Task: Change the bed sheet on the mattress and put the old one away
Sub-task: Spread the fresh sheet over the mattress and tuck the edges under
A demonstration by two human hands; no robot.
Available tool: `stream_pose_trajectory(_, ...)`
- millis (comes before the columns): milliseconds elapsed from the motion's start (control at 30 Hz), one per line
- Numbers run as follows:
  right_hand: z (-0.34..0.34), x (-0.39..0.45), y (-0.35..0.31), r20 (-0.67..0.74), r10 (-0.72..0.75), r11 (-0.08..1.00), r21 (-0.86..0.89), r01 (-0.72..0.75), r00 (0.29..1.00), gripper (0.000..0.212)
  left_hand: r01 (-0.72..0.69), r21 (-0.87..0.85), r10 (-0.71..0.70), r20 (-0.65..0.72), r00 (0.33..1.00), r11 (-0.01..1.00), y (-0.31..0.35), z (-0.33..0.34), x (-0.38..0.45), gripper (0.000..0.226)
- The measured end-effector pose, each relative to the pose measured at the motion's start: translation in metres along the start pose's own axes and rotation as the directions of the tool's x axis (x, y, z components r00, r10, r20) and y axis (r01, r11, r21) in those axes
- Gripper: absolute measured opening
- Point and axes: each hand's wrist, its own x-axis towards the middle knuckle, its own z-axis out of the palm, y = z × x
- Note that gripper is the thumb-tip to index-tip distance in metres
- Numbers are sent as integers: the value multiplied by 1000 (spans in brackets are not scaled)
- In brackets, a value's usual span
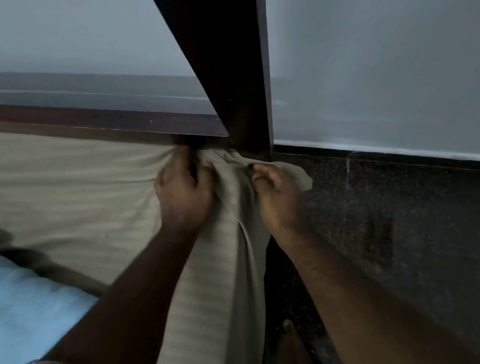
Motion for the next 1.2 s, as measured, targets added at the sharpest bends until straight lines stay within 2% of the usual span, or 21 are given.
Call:
stream_pose_trajectory(33,2,-2,3,84,4,1000,-14,-3,996,37,-161,161,142,126,982,974,-7,-1,3,48)
stream_pose_trajectory(67,5,-1,5,163,22,999,-35,-17,986,44,-246,266,186,229,955,932,-8,-4,12,54)
stream_pose_trajectory(167,13,8,3,249,97,994,-65,-83,964,60,-280,437,85,414,906,855,5,-11,47,60)
stream_pose_trajectory(267,15,35,2,263,266,963,-109,-246,927,59,-265,564,-71,503,862,782,14,0,66,53)
stream_pose_trajectory(333,14,52,8,283,353,935,-89,-342,892,61,-224,614,-121,469,875,757,13,12,66,54)
stream_pose_trajectory(400,11,61,12,324,353,933,-58,-354,878,57,-195,643,-118,411,904,741,10,15,58,62)
stream_pose_trajectory(467,6,59,6,301,387,917,-26,-398,872,50,-202,616,-34,348,937,761,13,3,41,67)
stream_pose_trajectory(500,1,56,8,304,410,898,34,-439,860,44,-235,575,53,316,947,784,16,-5,27,60)
stream_pose_trajectory(567,-6,45,20,230,385,891,160,-425,894,25,-286,487,216,196,956,825,20,-19,-5,43)
stream_pose_trajectory(600,-7,35,23,147,365,903,185,-388,919,22,-261,446,216,150,965,856,27,-27,-22,36)
stream_pose_trajectory(633,-7,29,36,62,321,928,179,-327,945,27,-195,414,156,126,980,889,34,-32,-38,31)
stream_pose_trajectory(667,-9,22,46,4,270,951,151,-268,963,36,-102,414,51,133,990,905,40,-32,-49,32)
stream_pose_trajectory(733,-10,15,63,-37,184,982,52,-182,982,49,-8,538,-124,209,970,843,42,-23,-67,46)
stream_pose_trajectory(800,-13,10,61,-14,135,991,9,-135,991,41,-35,628,-188,285,940,778,35,-13,-80,55)
stream_pose_trajectory(867,-17,16,62,1,145,989,13,-145,989,46,-22,608,-210,307,928,793,31,-6,-87,52)
stream_pose_trajectory(933,-18,28,68,23,149,989,-10,-149,988,51,-16,605,-199,286,937,796,29,-4,-89,48)
stream_pose_trajectory(1033,-11,45,84,78,109,988,-122,-99,991,39,-50,566,-141,289,947,823,24,-1,-86,44)
stream_pose_trajectory(1133,7,50,98,39,69,986,-152,-63,997,58,-108,425,-45,334,942,898,11,-9,-81,47)
stream_pose_trajectory(1200,24,46,113,-6,71,992,-105,-71,997,72,-140,347,16,337,941,927,5,-18,-82,48)
